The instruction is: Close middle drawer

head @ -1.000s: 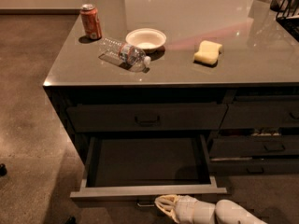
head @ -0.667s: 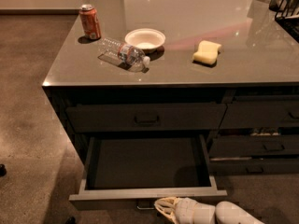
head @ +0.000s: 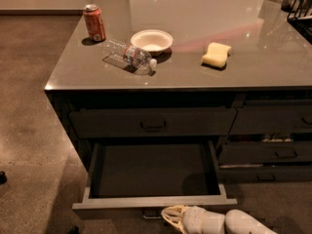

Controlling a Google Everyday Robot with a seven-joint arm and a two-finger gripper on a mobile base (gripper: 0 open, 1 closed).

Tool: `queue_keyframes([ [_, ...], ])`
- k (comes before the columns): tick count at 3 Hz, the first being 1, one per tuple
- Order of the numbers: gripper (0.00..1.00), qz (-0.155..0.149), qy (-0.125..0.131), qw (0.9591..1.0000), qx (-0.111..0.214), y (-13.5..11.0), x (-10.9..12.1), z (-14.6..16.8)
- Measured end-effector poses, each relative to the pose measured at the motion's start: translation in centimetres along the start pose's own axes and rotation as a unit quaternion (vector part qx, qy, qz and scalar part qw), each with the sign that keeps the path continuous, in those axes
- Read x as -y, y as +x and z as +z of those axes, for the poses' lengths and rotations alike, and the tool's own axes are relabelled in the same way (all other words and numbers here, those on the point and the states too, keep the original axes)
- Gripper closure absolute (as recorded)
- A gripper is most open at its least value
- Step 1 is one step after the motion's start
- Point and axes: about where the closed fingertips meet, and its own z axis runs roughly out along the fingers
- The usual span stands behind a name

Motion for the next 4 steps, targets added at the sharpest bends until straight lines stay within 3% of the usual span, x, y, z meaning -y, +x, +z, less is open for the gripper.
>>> queue_keyframes([
  [1,0.79,-0.012,-0.006,0.9987,0.05,-2.1,2.0,0.2],
  [2,0.58,-0.013,-0.005,0.9927,0.12,-3.6,2.4,-0.6],
  [3,0.35,-0.014,0.001,0.9872,0.159,-4.3,2.3,-1.7],
  [4,0.07,-0.014,0.006,0.9883,0.151,-4.2,2.0,-1.9],
])
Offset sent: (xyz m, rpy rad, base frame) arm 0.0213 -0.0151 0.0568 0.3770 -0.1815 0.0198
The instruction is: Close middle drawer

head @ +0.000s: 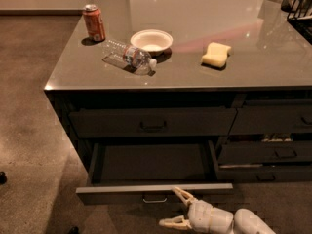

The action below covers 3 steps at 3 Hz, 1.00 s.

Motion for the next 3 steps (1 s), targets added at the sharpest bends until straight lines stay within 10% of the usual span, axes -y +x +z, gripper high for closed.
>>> queue_keyframes([
  [3,0.68,0.004,0.009,0.9993,-0.036,1.7,0.7,0.8],
])
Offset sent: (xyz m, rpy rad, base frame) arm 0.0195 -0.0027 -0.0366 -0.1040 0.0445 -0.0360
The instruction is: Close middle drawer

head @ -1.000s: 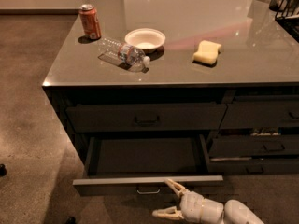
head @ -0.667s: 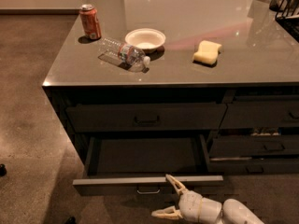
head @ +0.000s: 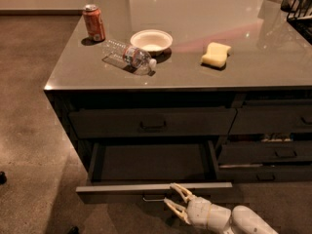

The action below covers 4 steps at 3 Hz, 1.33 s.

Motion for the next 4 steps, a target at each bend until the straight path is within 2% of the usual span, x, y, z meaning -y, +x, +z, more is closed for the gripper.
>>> queue_keyframes([
  [1,0.68,0.0,0.0,1.0,0.0,-0.15,0.01,-0.04],
  [4,0.0,0.0,0.0,1.0,0.0,-0.22,0.02,-0.05],
])
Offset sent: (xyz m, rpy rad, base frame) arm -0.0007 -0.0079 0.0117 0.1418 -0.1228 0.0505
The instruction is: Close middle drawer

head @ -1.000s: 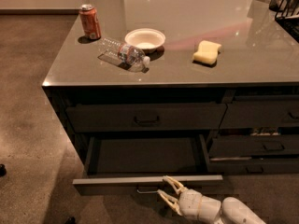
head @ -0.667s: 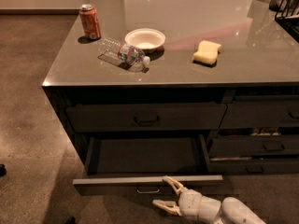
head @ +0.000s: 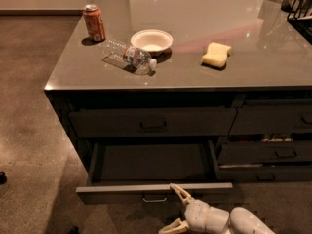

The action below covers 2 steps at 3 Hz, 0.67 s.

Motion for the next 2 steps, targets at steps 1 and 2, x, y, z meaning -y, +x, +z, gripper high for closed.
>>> queue_keyframes([
  [1,0.0,0.0,0.0,1.0,0.0,0.0,0.0,0.0],
  [2,0.08,-0.038,0.011,0.9989,0.025,-2.5,-0.3,-1.0],
])
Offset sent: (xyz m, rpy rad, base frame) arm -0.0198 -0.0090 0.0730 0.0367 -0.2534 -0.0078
